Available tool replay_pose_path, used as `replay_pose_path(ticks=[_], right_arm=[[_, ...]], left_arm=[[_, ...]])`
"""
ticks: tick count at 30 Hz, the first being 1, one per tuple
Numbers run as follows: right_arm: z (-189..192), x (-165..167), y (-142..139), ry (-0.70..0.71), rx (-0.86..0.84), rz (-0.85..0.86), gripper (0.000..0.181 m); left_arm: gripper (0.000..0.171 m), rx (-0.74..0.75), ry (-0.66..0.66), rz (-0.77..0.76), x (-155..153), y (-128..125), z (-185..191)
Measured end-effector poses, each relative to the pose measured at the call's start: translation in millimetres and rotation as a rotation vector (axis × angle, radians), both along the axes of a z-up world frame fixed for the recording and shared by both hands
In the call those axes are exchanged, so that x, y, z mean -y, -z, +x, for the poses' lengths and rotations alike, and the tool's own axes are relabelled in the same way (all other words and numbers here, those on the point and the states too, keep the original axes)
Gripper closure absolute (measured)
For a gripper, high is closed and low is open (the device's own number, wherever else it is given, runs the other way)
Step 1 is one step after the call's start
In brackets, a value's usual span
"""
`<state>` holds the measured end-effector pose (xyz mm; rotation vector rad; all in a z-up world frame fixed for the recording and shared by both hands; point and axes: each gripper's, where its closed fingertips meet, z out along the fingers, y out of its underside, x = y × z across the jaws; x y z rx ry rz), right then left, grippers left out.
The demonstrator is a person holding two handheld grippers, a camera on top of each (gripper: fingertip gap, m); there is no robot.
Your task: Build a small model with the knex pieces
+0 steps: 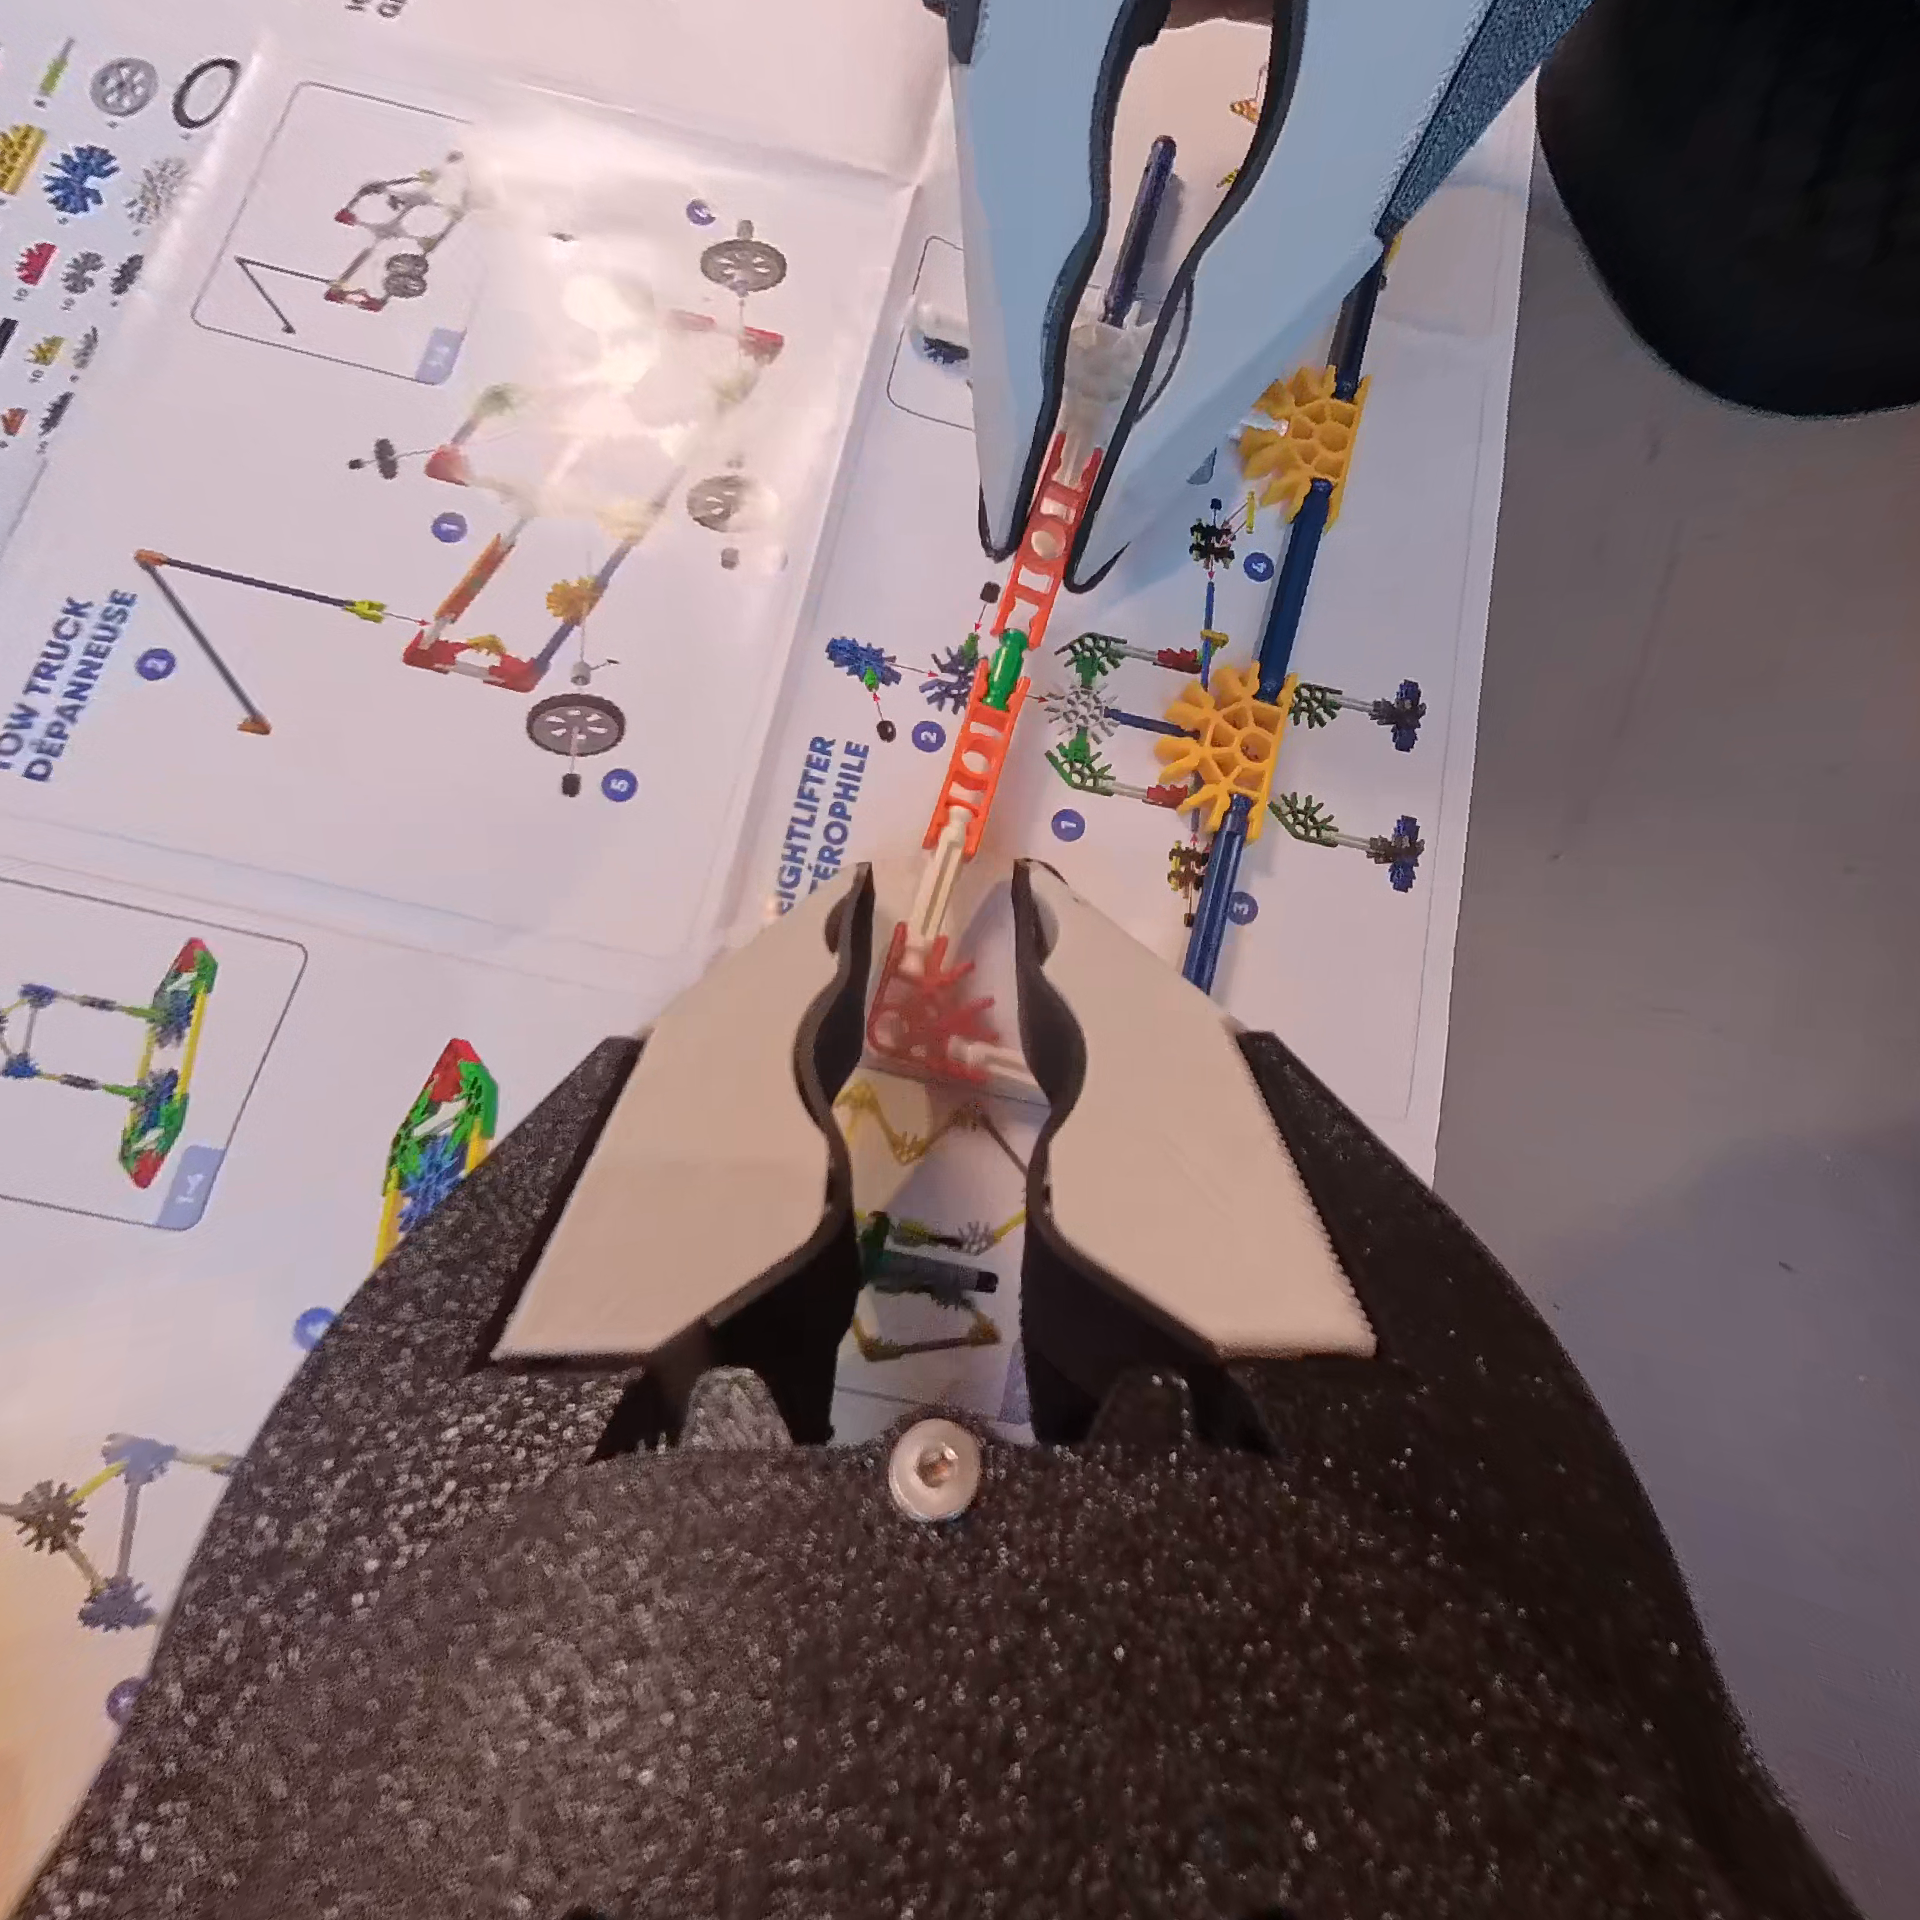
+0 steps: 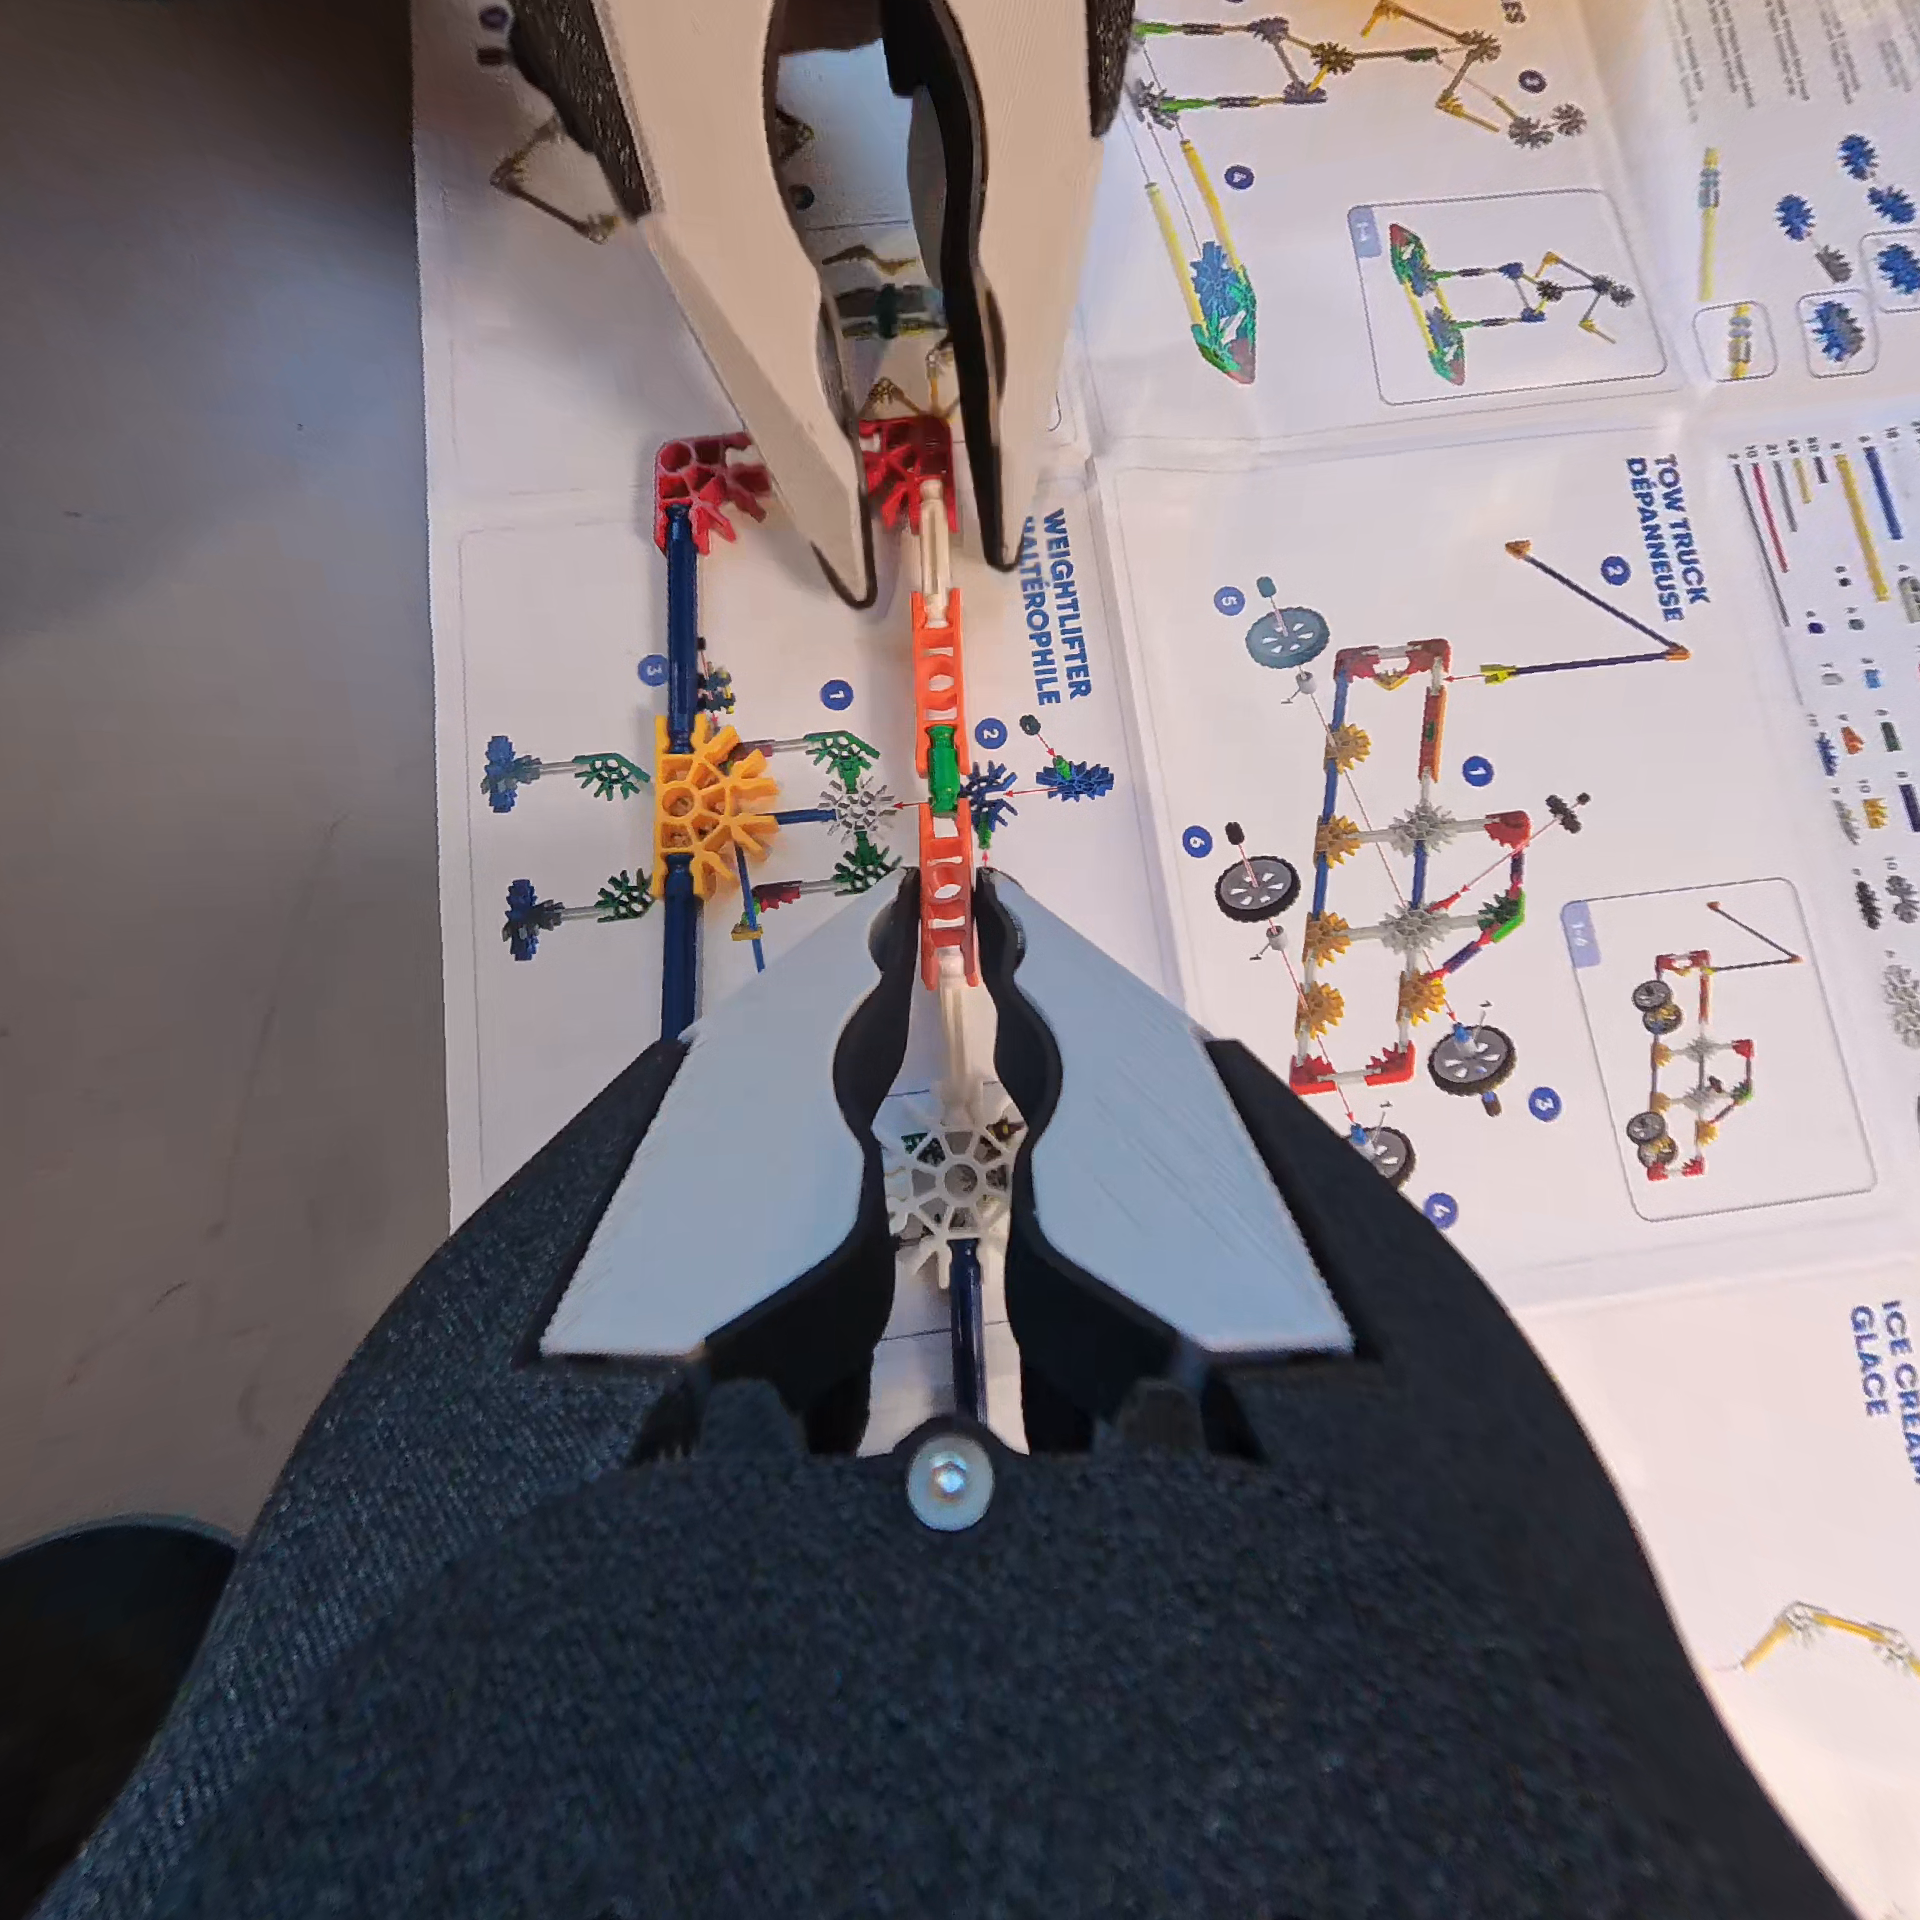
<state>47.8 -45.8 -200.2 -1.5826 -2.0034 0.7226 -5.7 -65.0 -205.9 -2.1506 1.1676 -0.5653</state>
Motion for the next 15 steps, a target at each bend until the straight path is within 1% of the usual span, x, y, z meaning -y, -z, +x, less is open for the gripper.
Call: replay_pose_path(ticks=[4,7,9,15], right_arm=[[1,-5,-3,0.021,-0.020,-0.002,0.172],[2,-7,-2,0.024,-0.008,0.001,0.172],[2,-9,-2,0.031,-0.005,0.003,0.172],[7,-21,-7,0.083,-0.030,0.005,0.172]], left_arm=[[0.157,0.040,-0.036,0.011,-3,-15,-19],[0.161,0.022,-0.035,-0.009,-2,-8,-23],[0.167,0.010,-0.025,-0.032,1,0,-20],[0.168,0.056,-0.076,-0.126,-1,1,-19]])
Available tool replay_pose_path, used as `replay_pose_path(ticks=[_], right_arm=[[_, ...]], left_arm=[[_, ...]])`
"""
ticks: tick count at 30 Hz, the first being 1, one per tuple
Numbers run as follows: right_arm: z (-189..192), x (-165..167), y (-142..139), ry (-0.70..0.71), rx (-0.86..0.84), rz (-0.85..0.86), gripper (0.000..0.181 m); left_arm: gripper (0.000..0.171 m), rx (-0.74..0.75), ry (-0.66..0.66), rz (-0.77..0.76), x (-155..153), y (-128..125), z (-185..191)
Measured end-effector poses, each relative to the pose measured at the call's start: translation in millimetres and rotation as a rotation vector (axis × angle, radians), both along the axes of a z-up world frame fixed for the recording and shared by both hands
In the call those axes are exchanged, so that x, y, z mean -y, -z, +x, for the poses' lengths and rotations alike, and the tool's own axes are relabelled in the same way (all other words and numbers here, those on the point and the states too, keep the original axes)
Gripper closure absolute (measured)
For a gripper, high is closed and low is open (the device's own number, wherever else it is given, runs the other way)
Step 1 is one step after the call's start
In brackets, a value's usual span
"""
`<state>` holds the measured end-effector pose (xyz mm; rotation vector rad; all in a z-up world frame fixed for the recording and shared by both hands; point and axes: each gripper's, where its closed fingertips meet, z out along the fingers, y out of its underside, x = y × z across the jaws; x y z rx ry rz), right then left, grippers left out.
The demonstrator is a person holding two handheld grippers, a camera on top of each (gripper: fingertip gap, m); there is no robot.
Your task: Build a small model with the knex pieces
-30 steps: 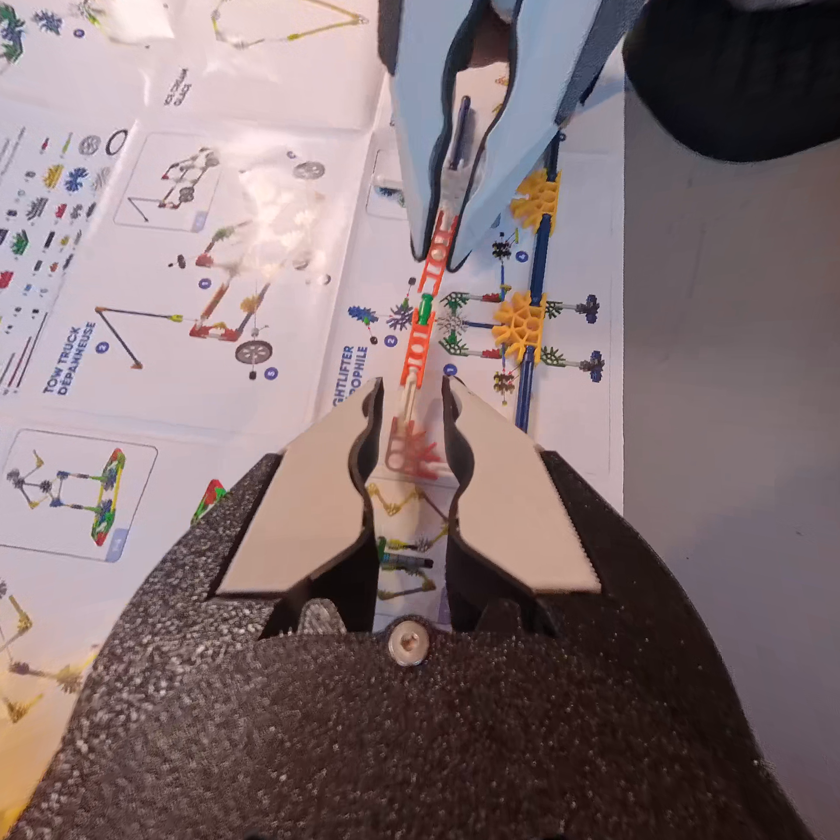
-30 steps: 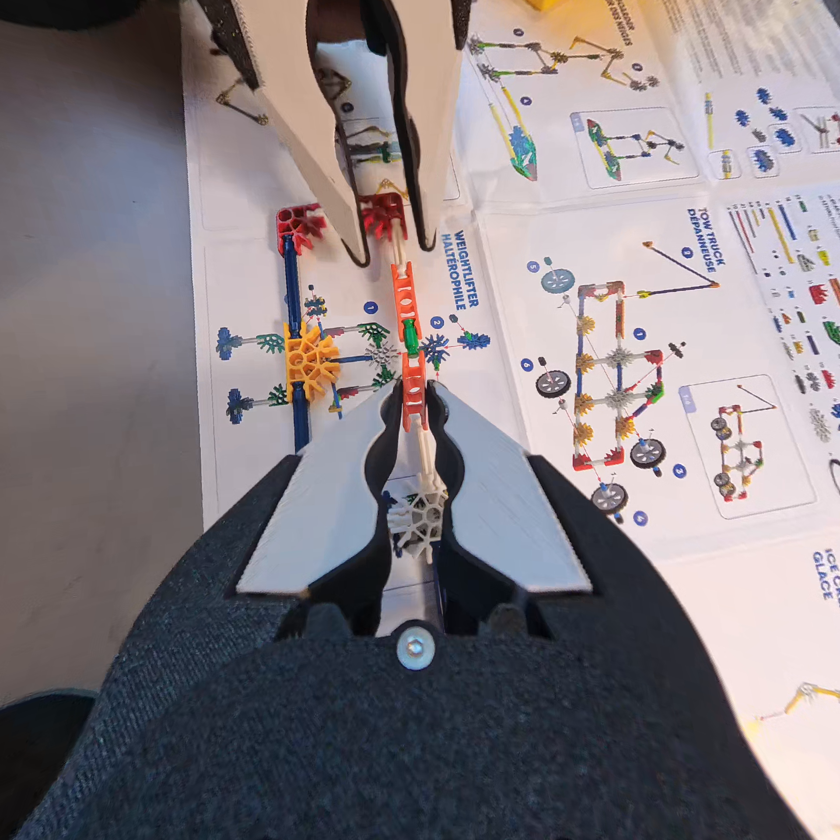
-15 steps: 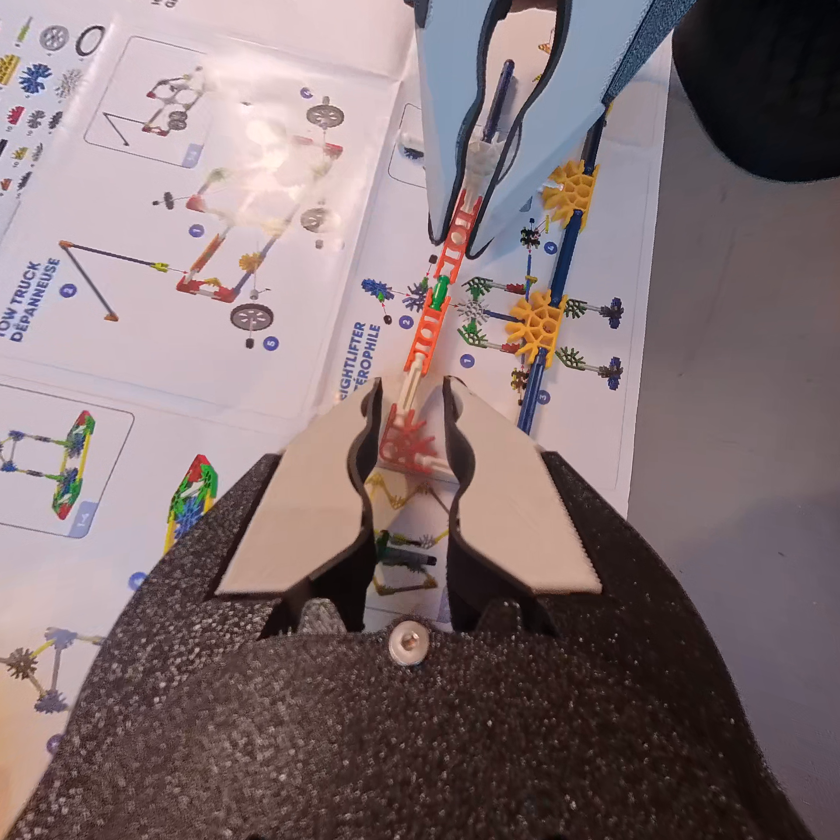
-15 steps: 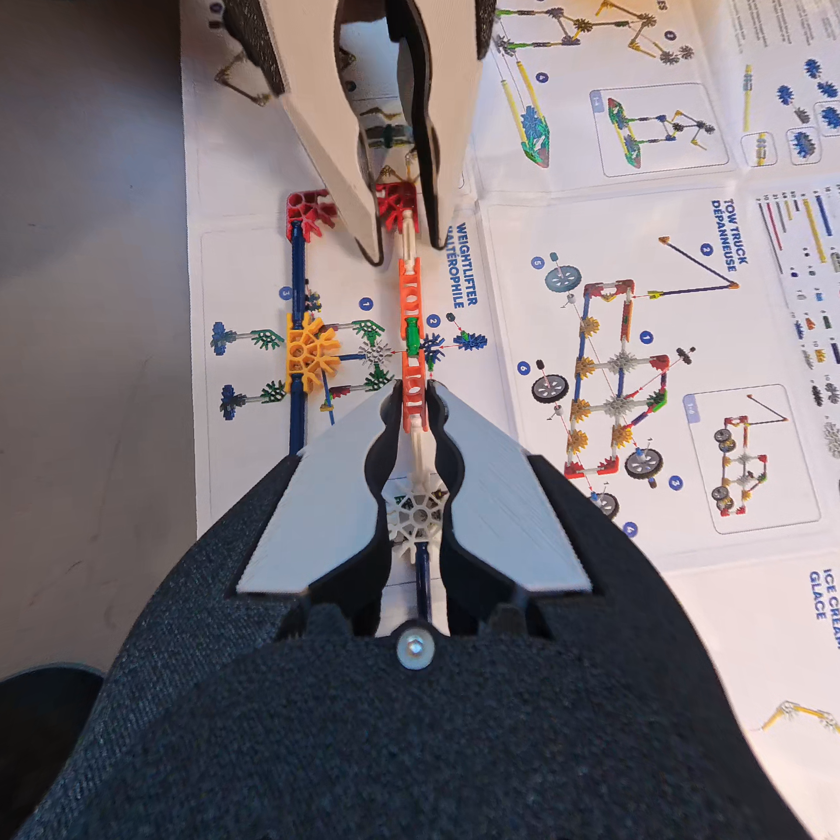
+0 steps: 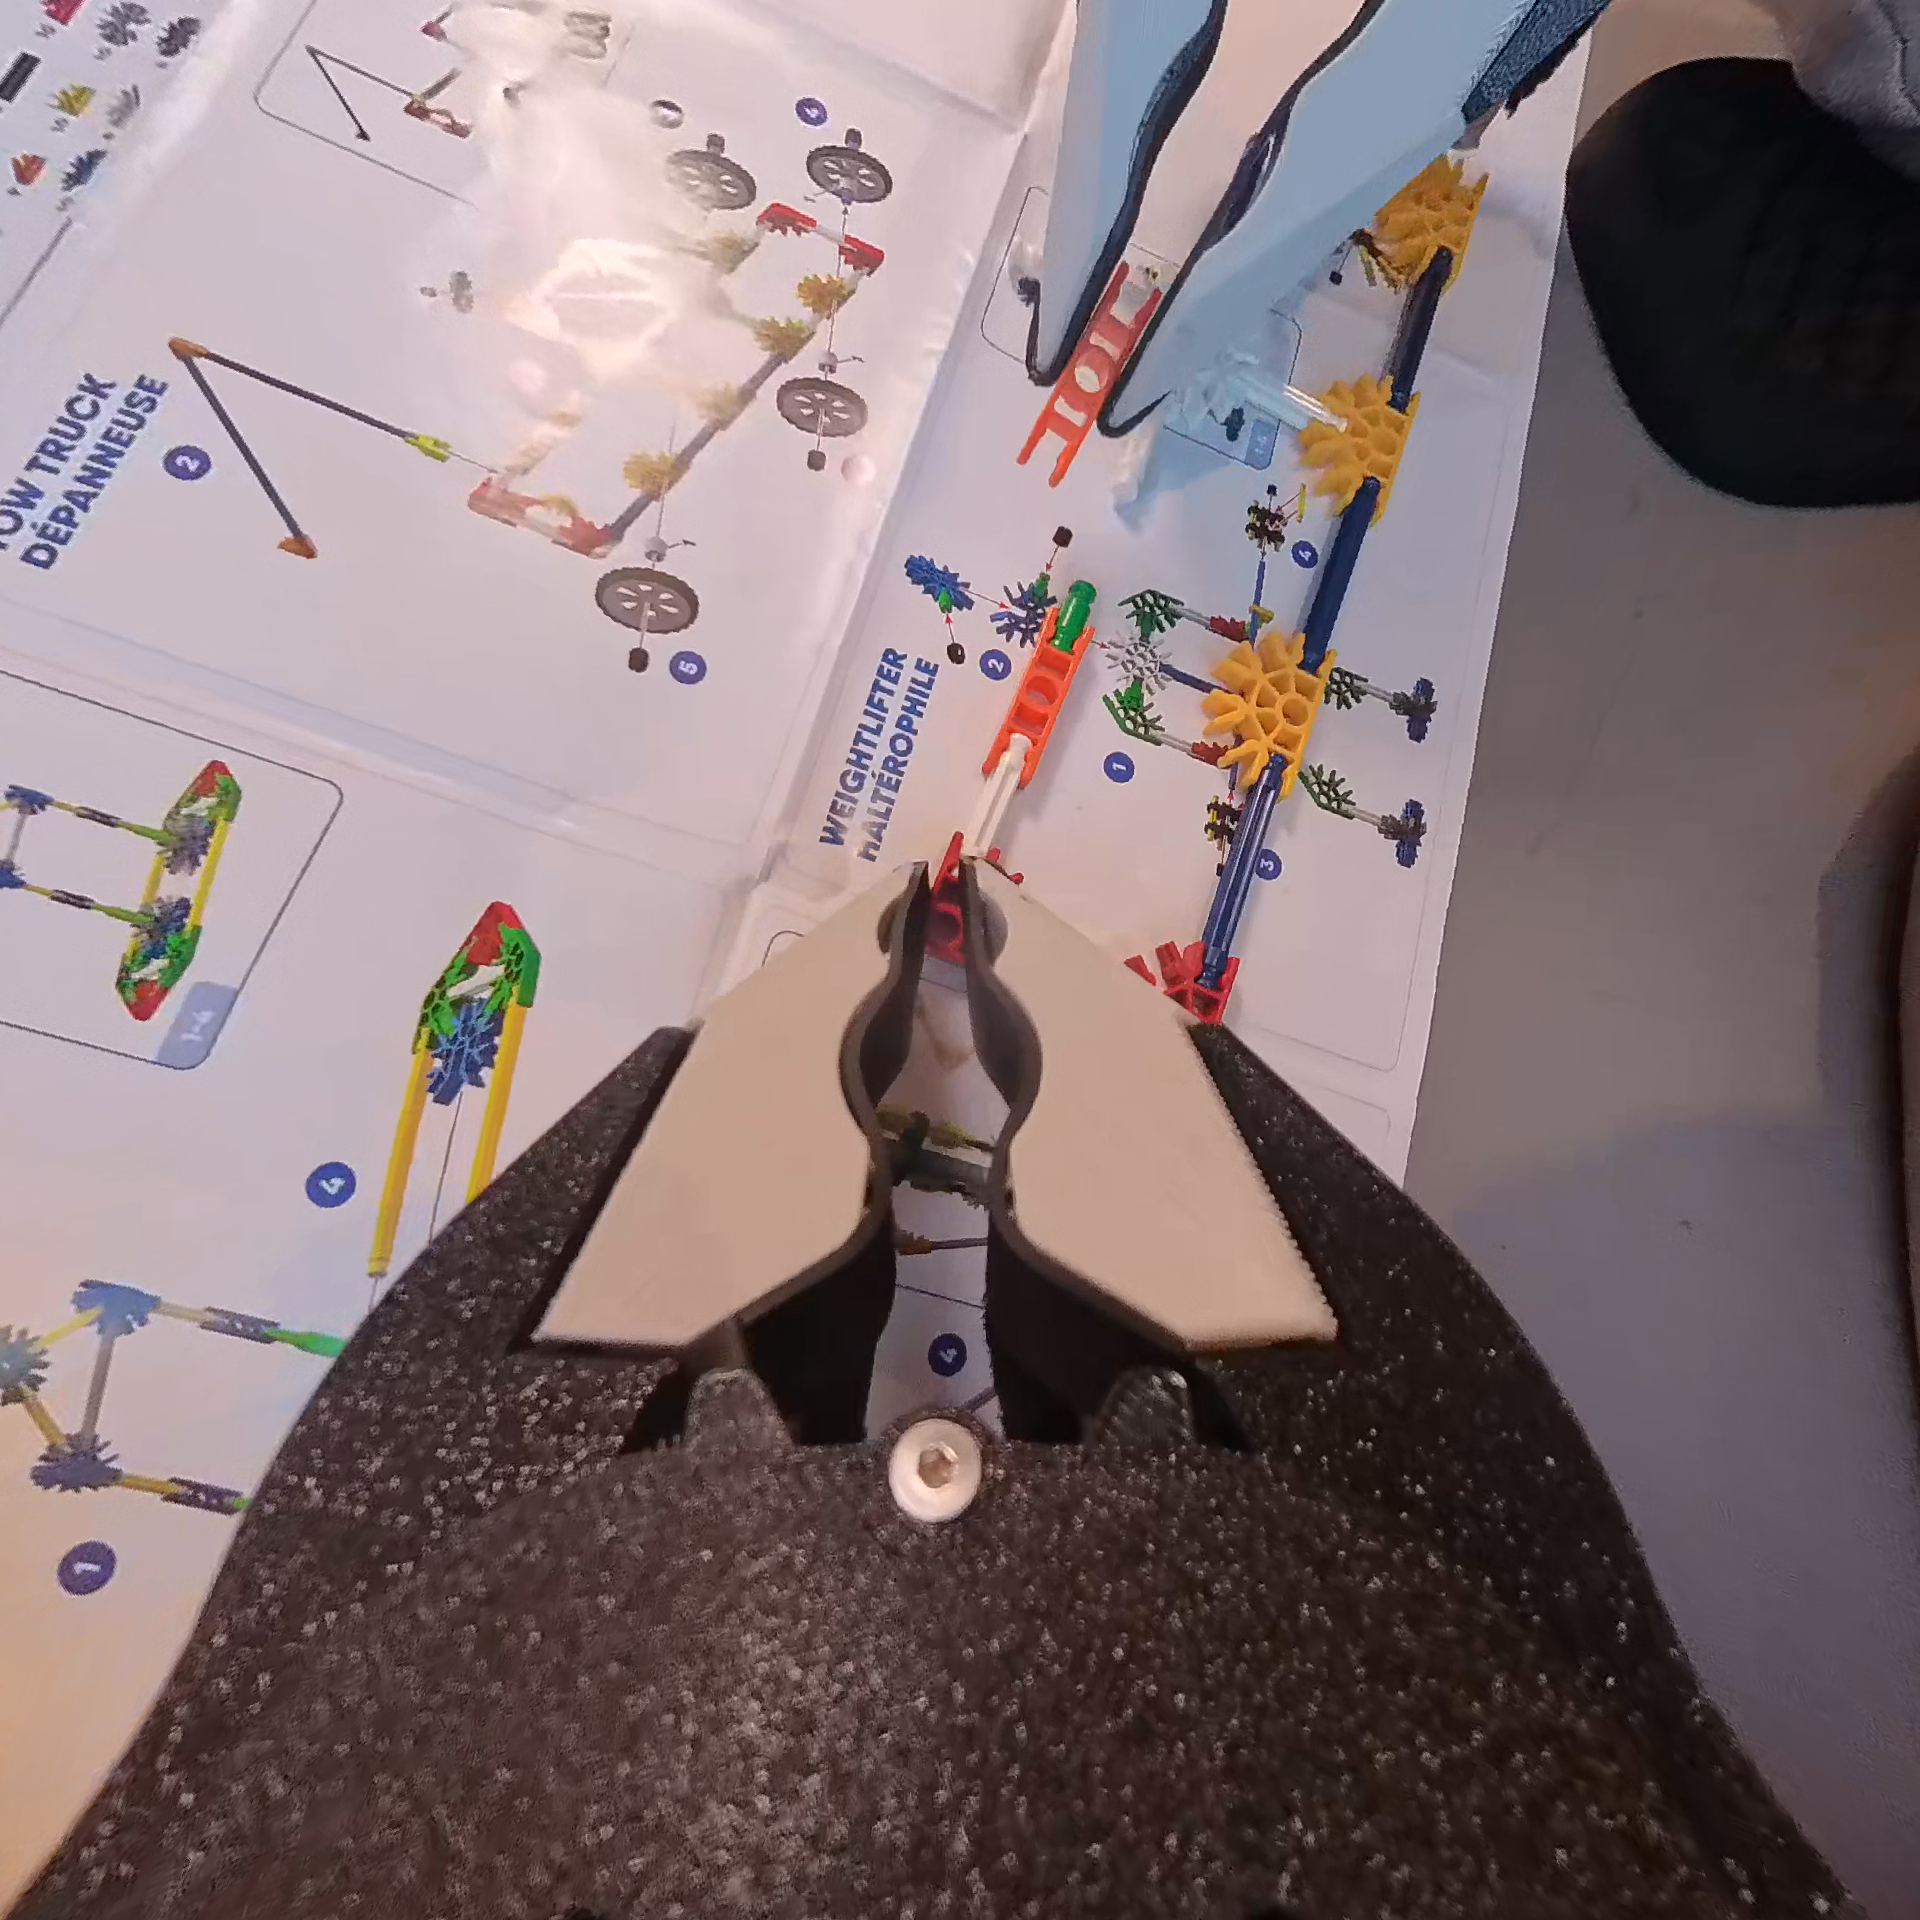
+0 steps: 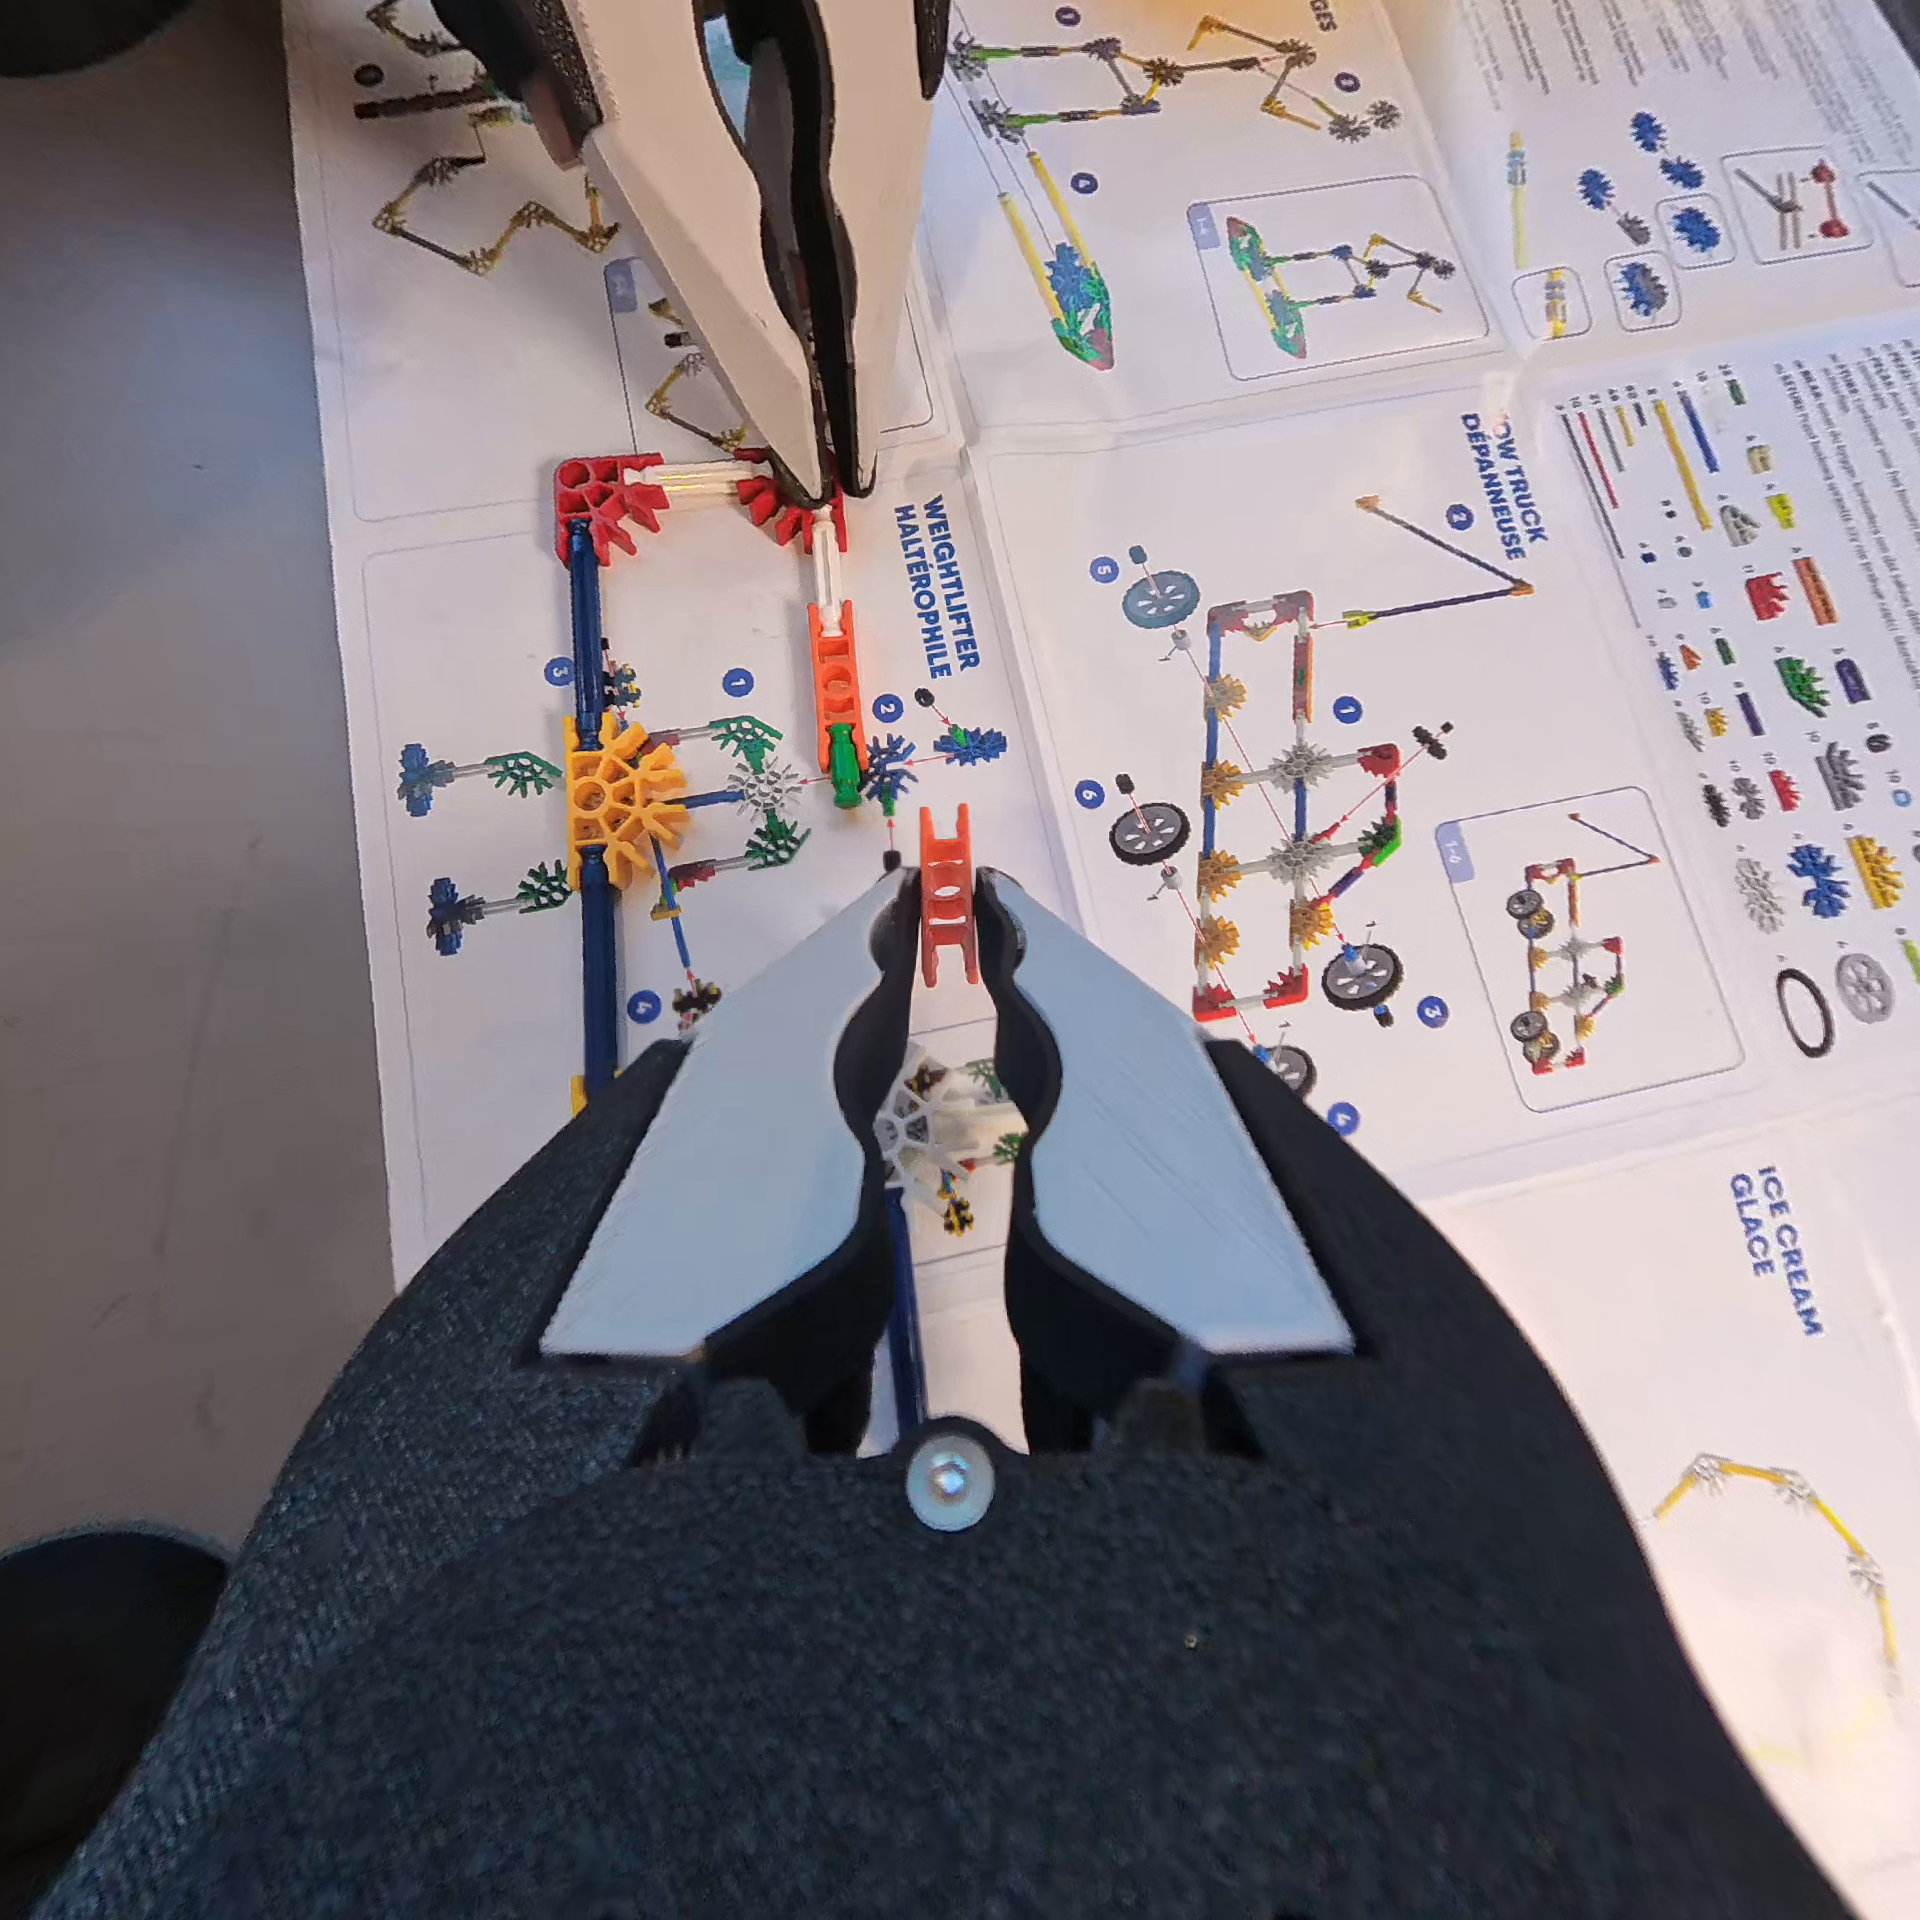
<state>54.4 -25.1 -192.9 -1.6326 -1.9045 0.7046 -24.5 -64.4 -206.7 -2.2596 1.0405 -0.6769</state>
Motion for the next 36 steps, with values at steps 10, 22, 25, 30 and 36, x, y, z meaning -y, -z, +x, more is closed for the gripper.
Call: replay_pose_path(ticks=[10,22,25,30,36], right_arm=[[-2,-7,17,0.035,0.052,0.028,0.170],[-26,24,-11,-0.096,0.032,0.031,0.171],[-37,29,2,-0.131,0.125,0.054,0.181],[-38,30,14,-0.194,0.279,0.013,0.181],[-38,31,15,-0.213,0.372,0.000,0.181]], left_arm=[[0.168,0.088,-0.072,0.016,-4,-23,-13],[0.166,-0.058,0.112,0.040,27,-14,-4],[0.168,-0.091,0.127,0.020,30,-3,-1],[0.171,-0.089,0.114,0.014,29,-1,-2],[0.171,-0.039,0.108,-0.015,29,-1,-2]])
